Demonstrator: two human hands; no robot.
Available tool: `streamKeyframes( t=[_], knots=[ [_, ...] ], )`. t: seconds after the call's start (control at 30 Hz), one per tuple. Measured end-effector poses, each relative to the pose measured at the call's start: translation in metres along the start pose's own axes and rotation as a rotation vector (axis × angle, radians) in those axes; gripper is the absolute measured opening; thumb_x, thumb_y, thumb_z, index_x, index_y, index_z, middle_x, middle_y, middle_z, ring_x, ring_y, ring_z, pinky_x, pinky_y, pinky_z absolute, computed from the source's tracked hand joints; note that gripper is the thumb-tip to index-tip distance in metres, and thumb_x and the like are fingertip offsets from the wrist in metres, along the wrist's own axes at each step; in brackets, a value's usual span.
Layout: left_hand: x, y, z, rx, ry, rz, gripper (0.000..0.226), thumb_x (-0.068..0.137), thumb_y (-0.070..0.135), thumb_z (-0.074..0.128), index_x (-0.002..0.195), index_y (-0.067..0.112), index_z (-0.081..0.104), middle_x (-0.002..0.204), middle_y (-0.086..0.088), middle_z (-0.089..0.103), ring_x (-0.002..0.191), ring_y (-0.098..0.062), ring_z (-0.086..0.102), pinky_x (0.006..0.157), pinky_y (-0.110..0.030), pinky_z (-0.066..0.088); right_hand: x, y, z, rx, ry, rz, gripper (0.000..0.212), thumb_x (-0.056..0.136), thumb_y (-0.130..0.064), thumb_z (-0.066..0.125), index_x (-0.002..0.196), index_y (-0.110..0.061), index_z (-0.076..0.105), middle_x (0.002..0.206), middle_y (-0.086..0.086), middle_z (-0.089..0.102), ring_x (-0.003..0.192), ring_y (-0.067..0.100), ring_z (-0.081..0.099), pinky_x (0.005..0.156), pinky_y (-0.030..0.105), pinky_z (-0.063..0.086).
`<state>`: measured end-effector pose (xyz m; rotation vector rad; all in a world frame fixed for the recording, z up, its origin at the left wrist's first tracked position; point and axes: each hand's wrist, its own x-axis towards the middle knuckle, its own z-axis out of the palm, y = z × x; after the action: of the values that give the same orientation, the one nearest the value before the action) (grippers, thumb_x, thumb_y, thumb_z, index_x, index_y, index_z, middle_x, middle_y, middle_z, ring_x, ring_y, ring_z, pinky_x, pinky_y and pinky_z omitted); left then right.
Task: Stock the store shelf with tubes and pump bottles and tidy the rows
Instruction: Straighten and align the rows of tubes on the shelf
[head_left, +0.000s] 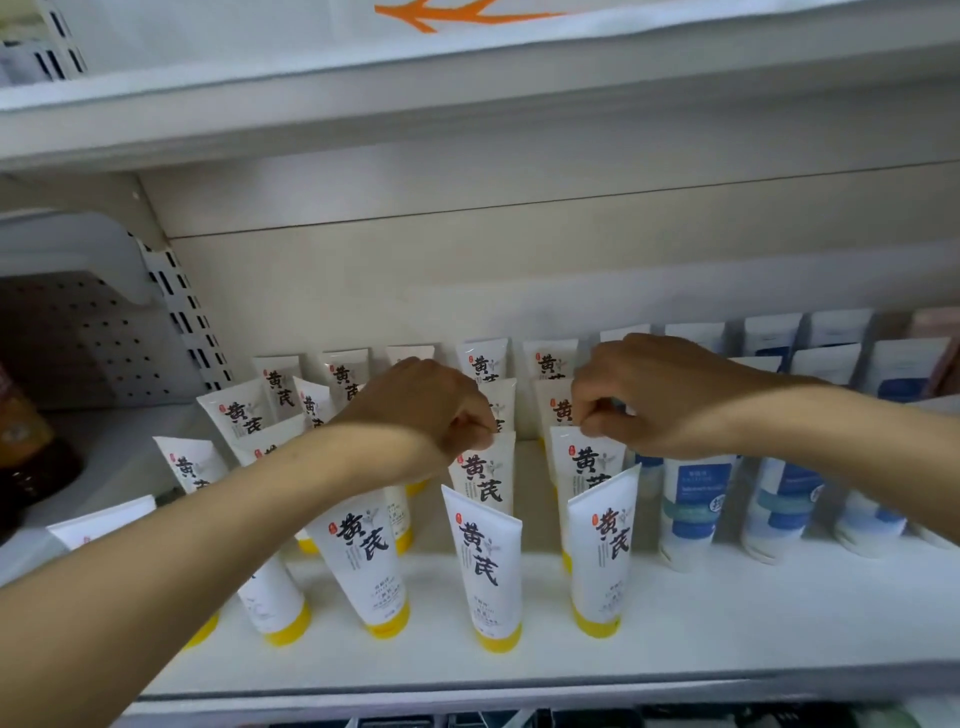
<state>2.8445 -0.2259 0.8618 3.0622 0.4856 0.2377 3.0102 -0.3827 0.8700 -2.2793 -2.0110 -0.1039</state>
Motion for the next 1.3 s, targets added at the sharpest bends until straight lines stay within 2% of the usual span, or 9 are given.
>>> streamKeyframes(
  t=[0.13, 0.33, 0.47, 0.63, 0.77, 0.83, 1.03, 1.2, 1.3],
  knots=[
    [0.0003, 0.0007, 0.0031, -0.04, -0.004, -0.008, 0.014, 0.092, 0.032, 0.059, 0.094, 0.032, 0.073, 0.075, 0.024, 0.053, 0.081, -0.004, 0.055, 0.076, -0.025, 0.043, 0.0002, -0.003, 0.0018, 0.036, -0.044, 0.009, 0.016, 0.096, -0.026, 0.054, 0.089, -0.024, 0.068, 0.085, -0.013, 0.062, 0.081, 0.004, 0.055, 0.068, 0.016, 0.041],
    [0.001, 0.0, 0.0014, -0.079, -0.044, -0.02, 0.014, 0.091, 0.032, 0.06, 0.094, 0.031, 0.074, 0.084, 0.019, 0.062, 0.082, -0.003, 0.058, 0.077, -0.025, 0.047, 0.0015, -0.0062, -0.0019, 0.072, -0.104, 0.002, 0.016, 0.096, -0.026, 0.055, 0.091, -0.025, 0.07, 0.086, -0.014, 0.066, 0.083, 0.004, 0.058, 0.069, 0.015, 0.043],
    [-0.0001, -0.0013, 0.001, -0.087, -0.078, -0.035, 0.012, 0.09, 0.035, 0.063, 0.096, 0.033, 0.073, 0.087, 0.019, 0.065, 0.081, -0.001, 0.059, 0.078, -0.025, 0.049, 0.0021, -0.0054, -0.0029, 0.066, -0.135, 0.007, 0.014, 0.093, -0.032, 0.059, 0.091, -0.026, 0.071, 0.083, -0.015, 0.066, 0.077, 0.002, 0.058, 0.064, 0.013, 0.036],
    [-0.0003, -0.0035, 0.003, -0.08, -0.089, -0.059, 0.01, 0.086, 0.04, 0.065, 0.092, 0.034, 0.071, 0.082, 0.021, 0.066, 0.081, 0.0, 0.061, 0.078, -0.028, 0.052, 0.0009, -0.0039, -0.0042, 0.059, -0.157, 0.036, 0.017, 0.093, -0.034, 0.059, 0.086, -0.025, 0.07, 0.078, -0.013, 0.065, 0.074, 0.003, 0.059, 0.069, 0.019, 0.045],
    [0.0009, -0.0014, 0.0031, -0.078, -0.075, -0.056, 0.01, 0.086, 0.04, 0.066, 0.09, 0.034, 0.073, 0.071, 0.025, 0.059, 0.079, 0.001, 0.06, 0.072, -0.023, 0.047, 0.002, -0.003, -0.0049, 0.072, -0.16, 0.034, 0.018, 0.093, -0.028, 0.059, 0.085, -0.015, 0.069, 0.081, -0.004, 0.069, 0.076, 0.011, 0.063, 0.077, 0.034, 0.053],
    [0.001, -0.0004, 0.002, -0.085, -0.07, -0.045, 0.01, 0.086, 0.039, 0.066, 0.091, 0.034, 0.073, 0.072, 0.025, 0.06, 0.079, 0.002, 0.061, 0.073, -0.023, 0.047, 0.0025, -0.002, -0.0046, 0.073, -0.165, 0.028, 0.018, 0.093, -0.025, 0.059, 0.086, -0.013, 0.069, 0.082, -0.003, 0.069, 0.076, 0.011, 0.063, 0.078, 0.036, 0.053],
    [0.0008, -0.0012, 0.0008, -0.106, -0.062, -0.047, 0.009, 0.086, 0.04, 0.067, 0.09, 0.037, 0.073, 0.074, 0.026, 0.063, 0.079, 0.003, 0.061, 0.077, -0.025, 0.051, 0.0019, 0.0015, -0.0049, 0.065, -0.158, 0.008, 0.018, 0.094, -0.026, 0.059, 0.085, -0.014, 0.069, 0.083, -0.005, 0.068, 0.078, 0.01, 0.061, 0.076, 0.031, 0.051],
    [0.0015, -0.0041, 0.0033, -0.128, -0.083, -0.051, 0.006, 0.086, 0.042, 0.066, 0.089, 0.039, 0.07, 0.075, 0.026, 0.063, 0.079, 0.004, 0.06, 0.08, -0.028, 0.052, 0.0014, 0.0032, -0.0048, 0.043, -0.145, 0.017, 0.016, 0.094, -0.032, 0.059, 0.085, -0.024, 0.069, 0.08, -0.015, 0.064, 0.078, 0.004, 0.058, 0.069, 0.019, 0.042],
    [0.0003, -0.0052, 0.0038, -0.138, -0.098, -0.049, 0.009, 0.085, 0.042, 0.066, 0.093, 0.038, 0.07, 0.08, 0.025, 0.064, 0.08, 0.005, 0.06, 0.081, -0.029, 0.052, 0.0005, 0.0028, -0.0036, 0.045, -0.161, 0.036, 0.015, 0.092, -0.039, 0.06, 0.086, -0.027, 0.067, 0.08, -0.013, 0.063, 0.076, 0.004, 0.057, 0.067, 0.019, 0.042]
  ],
)
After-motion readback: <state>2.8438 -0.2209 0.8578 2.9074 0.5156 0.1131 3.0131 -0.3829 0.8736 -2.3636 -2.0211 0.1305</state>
